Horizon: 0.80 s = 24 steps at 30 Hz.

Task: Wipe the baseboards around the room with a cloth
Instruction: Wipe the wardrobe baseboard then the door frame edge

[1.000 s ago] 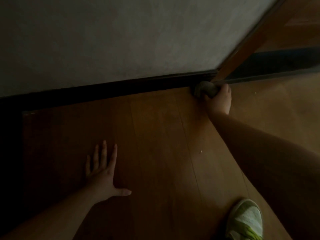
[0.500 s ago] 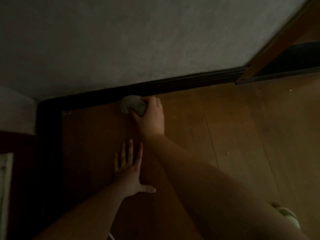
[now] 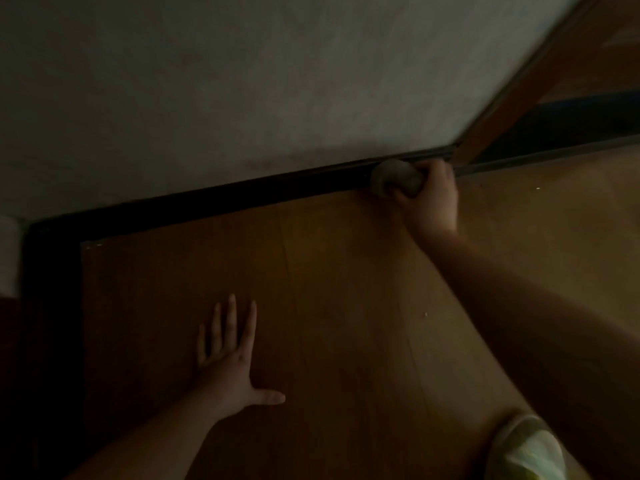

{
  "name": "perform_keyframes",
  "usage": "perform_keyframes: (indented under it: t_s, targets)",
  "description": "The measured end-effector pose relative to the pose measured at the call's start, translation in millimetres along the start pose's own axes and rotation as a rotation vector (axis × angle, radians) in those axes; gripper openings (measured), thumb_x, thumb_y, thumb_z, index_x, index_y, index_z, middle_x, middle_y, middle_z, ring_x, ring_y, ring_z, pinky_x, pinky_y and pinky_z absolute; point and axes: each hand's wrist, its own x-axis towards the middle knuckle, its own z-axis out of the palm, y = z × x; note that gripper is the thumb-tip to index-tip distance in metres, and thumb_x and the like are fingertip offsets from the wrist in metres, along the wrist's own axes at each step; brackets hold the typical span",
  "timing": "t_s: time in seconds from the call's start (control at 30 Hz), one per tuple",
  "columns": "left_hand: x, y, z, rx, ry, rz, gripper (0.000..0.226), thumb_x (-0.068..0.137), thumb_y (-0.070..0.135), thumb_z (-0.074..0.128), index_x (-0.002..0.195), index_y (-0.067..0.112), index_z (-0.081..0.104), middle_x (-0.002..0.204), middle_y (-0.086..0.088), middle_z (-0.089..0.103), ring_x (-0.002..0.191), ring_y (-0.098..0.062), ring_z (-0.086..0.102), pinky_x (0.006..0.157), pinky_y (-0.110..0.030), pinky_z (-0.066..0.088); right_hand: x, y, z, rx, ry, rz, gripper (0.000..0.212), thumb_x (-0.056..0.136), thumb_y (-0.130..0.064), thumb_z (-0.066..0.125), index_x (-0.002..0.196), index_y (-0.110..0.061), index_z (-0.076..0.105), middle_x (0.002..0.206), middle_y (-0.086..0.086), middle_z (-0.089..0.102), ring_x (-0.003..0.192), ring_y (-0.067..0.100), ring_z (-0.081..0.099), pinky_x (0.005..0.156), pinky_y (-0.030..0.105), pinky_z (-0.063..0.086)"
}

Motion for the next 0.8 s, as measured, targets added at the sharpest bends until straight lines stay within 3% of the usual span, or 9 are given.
perform_keyframes:
  t_s: [0.13, 0.27, 0.37, 0.47, 0.67, 0.8]
  targets:
    - [-0.7, 3.8, -1.4, 0.026, -0.006, -0.016, 0.156, 0.047, 0.096, 0.059, 0.126, 0.029, -0.059, 0.13, -0.009, -0.067, 0.13, -0.037, -0.051, 0.115, -0.057, -0.018, 26.8, 32.2, -39.6, -0.069, 0.001, 0.044, 0.046, 0.08, -0.024, 0.079, 0.117, -0.009, 0.055, 0.123, 0.011, 0.053, 0.107, 0.019, 0.051, 0.082, 0.024, 0.036]
    - [-2.9, 6.4, -4.3, 0.024, -0.019, -0.026, 0.157, 0.048, 0.094, 0.061, 0.126, 0.028, -0.058, 0.129, -0.009, -0.067, 0.128, -0.036, -0.052, 0.115, -0.056, -0.018, 35.2, 47.9, -62.2, -0.03, 0.093, 0.191, 0.051, 0.084, -0.022, 0.075, 0.127, -0.009, 0.051, 0.132, 0.009, 0.05, 0.118, 0.02, 0.049, 0.094, 0.024, 0.038]
    - [-4.1, 7.4, -4.9, 0.02, -0.017, -0.02, 0.157, 0.046, 0.095, 0.06, 0.127, 0.028, -0.057, 0.13, -0.008, -0.067, 0.12, -0.032, -0.059, 0.115, -0.056, -0.019, 25.9, 46.6, -62.2, 0.047, 0.136, 0.244, 0.051, 0.085, -0.027, 0.074, 0.127, -0.011, 0.05, 0.131, 0.005, 0.049, 0.111, 0.015, 0.05, 0.089, 0.021, 0.036]
    - [-7.4, 7.1, -6.3, 0.019, -0.019, -0.019, 0.156, 0.047, 0.095, 0.058, 0.127, 0.028, -0.058, 0.129, -0.008, -0.067, 0.117, -0.032, -0.06, 0.113, -0.055, -0.021, 0.8, 21.3, -28.4, 0.083, 0.076, 0.145, 0.049, 0.081, -0.028, 0.077, 0.121, -0.012, 0.054, 0.123, 0.006, 0.053, 0.103, 0.013, 0.05, 0.084, 0.023, 0.04]
    - [-6.2, 8.2, -7.7, 0.017, -0.01, -0.024, 0.156, 0.039, 0.097, 0.054, 0.125, 0.031, -0.059, 0.131, -0.007, -0.066, 0.121, -0.031, -0.059, 0.114, -0.054, -0.019, -56.6, -78.3, 65.6, 0.277, -0.132, -0.115, 0.046, 0.069, -0.014, 0.082, 0.109, -0.005, 0.062, 0.108, 0.015, 0.058, 0.102, 0.029, 0.056, 0.083, 0.018, 0.034]
    - [-5.0, 7.3, -9.3, 0.015, -0.028, -0.034, 0.155, 0.037, 0.098, 0.051, 0.123, 0.03, -0.06, 0.13, -0.008, -0.067, 0.128, -0.035, -0.052, 0.116, -0.055, -0.018, -66.3, -115.5, 88.5, 0.338, -0.261, -0.188, 0.048, 0.073, -0.018, 0.082, 0.115, -0.008, 0.06, 0.115, 0.012, 0.053, 0.109, 0.029, 0.054, 0.094, 0.035, 0.046]
